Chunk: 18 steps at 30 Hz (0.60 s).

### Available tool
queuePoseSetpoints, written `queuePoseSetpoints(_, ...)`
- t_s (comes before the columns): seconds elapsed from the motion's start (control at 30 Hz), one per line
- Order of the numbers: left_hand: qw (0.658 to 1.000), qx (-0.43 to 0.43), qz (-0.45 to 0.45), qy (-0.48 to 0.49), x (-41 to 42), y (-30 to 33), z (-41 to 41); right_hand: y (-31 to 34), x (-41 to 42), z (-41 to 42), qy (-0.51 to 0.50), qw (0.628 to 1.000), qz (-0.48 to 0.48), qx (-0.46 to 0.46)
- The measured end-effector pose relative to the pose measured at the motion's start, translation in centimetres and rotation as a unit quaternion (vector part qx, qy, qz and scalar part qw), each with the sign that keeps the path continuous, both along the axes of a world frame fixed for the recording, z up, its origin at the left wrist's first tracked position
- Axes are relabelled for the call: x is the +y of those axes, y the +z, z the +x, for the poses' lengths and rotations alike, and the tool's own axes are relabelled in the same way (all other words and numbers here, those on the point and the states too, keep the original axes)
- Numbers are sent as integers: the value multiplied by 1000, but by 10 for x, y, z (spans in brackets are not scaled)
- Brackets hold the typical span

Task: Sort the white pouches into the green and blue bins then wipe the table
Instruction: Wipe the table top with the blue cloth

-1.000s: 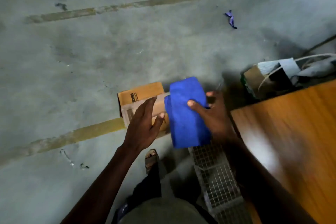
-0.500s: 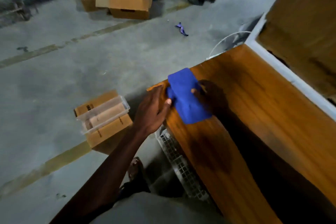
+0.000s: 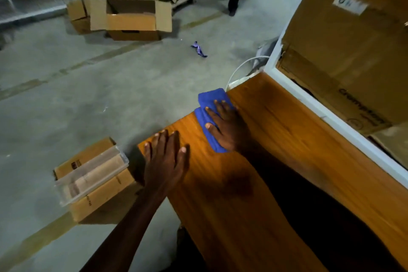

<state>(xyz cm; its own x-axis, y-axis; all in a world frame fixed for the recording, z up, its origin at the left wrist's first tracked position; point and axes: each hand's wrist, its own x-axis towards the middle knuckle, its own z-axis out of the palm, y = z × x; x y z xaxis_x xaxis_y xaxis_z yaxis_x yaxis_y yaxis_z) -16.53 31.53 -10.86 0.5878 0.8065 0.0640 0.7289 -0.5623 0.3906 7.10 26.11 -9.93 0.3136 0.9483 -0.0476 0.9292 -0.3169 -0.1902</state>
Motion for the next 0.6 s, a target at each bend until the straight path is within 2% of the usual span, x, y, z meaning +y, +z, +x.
queuePoseSetpoints(0.1,997,55,51,22,-1,-11,9,6,-7,75,-77,996,-28,-19)
queuePoseSetpoints(0.2,995,46,84,26,-1,-18,9,11,-28,154,-124,991,-41,-27)
queuePoseSetpoints(0.3,995,50,87,24,-2,-18,11,9,-40,185,-134,988,-50,-48)
queuePoseSetpoints(0.43,996,73,54,24,-4,-8,11,-9,-50,146,-75,994,-11,-83)
queuePoseSetpoints(0.6,995,93,5,31,-16,2,14,-13,-92,25,59,995,42,-66)
